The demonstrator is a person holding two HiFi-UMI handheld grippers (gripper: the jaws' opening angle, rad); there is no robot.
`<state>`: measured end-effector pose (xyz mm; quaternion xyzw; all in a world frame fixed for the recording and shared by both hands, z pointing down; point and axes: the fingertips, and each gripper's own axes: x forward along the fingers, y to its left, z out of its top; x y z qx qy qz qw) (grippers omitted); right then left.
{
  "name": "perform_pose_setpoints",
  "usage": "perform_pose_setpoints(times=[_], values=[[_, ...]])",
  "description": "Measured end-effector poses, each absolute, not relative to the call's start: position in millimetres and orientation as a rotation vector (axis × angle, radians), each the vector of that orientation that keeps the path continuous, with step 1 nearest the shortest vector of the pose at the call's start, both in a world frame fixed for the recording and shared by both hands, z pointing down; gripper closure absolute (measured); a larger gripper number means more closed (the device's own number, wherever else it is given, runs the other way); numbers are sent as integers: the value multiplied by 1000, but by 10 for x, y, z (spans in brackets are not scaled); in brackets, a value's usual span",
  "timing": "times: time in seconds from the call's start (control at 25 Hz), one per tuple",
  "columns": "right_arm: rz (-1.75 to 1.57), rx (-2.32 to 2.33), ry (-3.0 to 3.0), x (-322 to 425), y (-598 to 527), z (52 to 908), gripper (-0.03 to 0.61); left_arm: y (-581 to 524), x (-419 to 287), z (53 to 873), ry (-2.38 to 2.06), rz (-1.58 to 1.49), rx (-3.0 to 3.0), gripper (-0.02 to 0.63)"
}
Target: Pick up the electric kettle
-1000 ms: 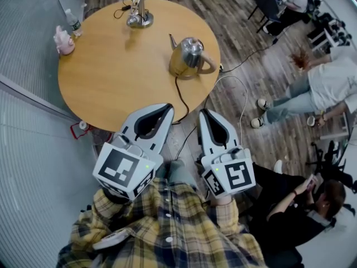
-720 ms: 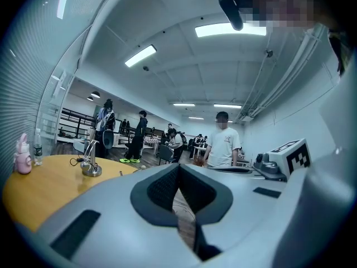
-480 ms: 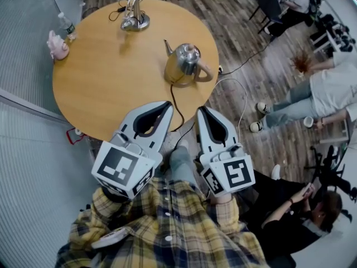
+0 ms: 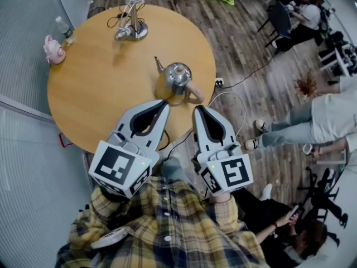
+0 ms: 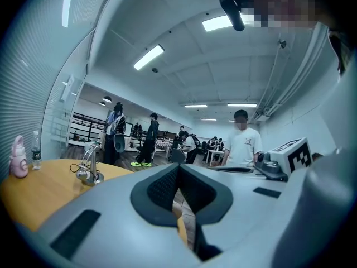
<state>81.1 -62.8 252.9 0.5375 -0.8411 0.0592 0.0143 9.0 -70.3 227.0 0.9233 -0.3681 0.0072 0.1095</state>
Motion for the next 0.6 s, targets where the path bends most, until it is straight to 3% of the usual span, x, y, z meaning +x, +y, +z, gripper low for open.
perform_pose_setpoints(times=[0.6], values=[[210,1479,-2695,1319,-1237,2658,537,-1244,540,2361,-1278,28,2609,611]])
